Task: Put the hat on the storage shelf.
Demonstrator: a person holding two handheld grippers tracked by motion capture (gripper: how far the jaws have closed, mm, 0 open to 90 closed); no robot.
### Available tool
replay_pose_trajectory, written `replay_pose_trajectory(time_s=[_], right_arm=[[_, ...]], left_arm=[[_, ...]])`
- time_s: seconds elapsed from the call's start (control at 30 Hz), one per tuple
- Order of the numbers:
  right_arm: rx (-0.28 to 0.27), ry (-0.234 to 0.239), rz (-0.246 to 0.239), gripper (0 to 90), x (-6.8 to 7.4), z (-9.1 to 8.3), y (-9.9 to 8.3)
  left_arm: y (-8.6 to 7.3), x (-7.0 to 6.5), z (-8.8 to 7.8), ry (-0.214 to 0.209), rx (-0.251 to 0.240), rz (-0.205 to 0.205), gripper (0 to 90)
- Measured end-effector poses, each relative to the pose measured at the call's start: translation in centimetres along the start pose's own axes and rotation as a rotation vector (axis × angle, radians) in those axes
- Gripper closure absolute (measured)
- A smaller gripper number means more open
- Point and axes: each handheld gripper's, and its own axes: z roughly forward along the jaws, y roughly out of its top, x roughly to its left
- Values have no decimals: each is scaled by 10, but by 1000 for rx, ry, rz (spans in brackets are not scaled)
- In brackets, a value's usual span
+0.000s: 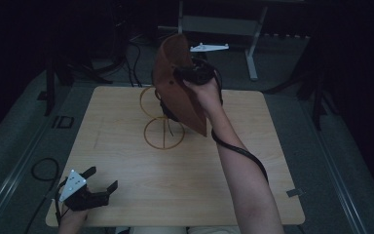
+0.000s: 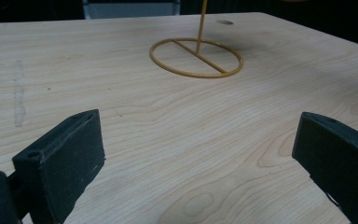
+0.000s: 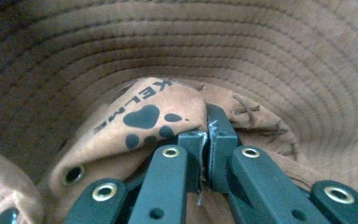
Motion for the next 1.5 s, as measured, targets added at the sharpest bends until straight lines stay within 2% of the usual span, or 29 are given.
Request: replay_pose_trajectory(time_s=[0.13, 0.3, 0.37, 0.43, 0.47, 0.5, 0.53, 0.6, 0.63, 0.77, 0.9, 0.93, 1.0, 1.07, 1.17, 1.2, 1.33, 1.5], right_arm=[[64, -14, -49, 864, 11, 17, -2], [80, -3, -66, 858, 18, 30, -2], [82, -13, -76, 844, 21, 33, -2], [84, -19, -80, 749, 24, 36, -3], [84, -19, -80, 749, 24, 36, -3], [85, -7, -80, 656, 25, 38, -3], [93, 13, -81, 521, 28, 41, -4], [111, -6, -106, 439, 33, 46, -5], [111, -21, -131, 416, 37, 48, -6], [113, -67, -177, 287, 48, 54, -9], [105, -156, -300, 181, 63, 63, -19], [104, -186, -351, 168, 68, 66, -23], [93, -236, -405, 166, 74, 71, -28], [75, -259, -472, 167, 77, 74, -35], [52, -281, -532, 169, 79, 78, -42], [59, -280, -539, 170, 78, 78, -42], [64, -209, -512, 136, 74, 73, -37], [78, -176, -530, 134, 74, 62, -32]], left_arm=[[0, 0, 1, -5, 1, -1, 25], [-1, 0, 1, -17, -1, -9, 25], [-1, 0, 1, -19, 0, -5, 25], [-1, 0, 1, -24, 0, -9, 25], [-1, 0, 1, -24, 0, -9, 25], [-1, 0, 1, -27, 1, -9, 25], [-1, 0, 1, -30, 2, -9, 25], [-2, 0, 2, -33, 4, -9, 25], [-2, 0, 2, -34, 3, -10, 25], [-2, 0, 1, -37, 2, -12, 25], [-2, 1, 1, -41, -4, -26, 25], [-2, 1, 1, -41, -5, -25, 25], [-2, 1, 0, -41, -6, -23, 25], [-2, 1, 0, -40, -4, -25, 25], [-3, 1, 0, -43, -3, -29, 25], [-3, 2, 1, -44, -4, -32, 25], [-3, 2, 0, -43, -6, -30, 25], [-3, 3, 0, -38, -7, -34, 25]])
